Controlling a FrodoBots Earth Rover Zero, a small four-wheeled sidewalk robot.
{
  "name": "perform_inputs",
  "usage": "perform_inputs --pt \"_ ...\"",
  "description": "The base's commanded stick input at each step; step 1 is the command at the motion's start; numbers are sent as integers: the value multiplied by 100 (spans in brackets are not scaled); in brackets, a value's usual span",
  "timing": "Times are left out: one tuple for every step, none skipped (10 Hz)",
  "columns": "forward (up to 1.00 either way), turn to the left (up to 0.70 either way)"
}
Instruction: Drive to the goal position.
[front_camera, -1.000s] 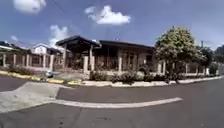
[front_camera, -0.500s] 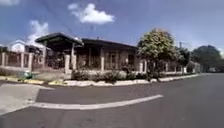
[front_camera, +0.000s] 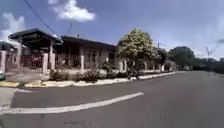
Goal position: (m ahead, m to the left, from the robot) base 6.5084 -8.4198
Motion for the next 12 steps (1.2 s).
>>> perform_inputs --pt "45 -27" --pt "45 -27" --pt "45 -27" --pt "45 -27" --pt "45 -27" --pt "45 -27" --pt "45 -27" --pt "45 -27" --pt "45 -27" --pt "45 -27" --pt "45 -27" --pt "45 -27"
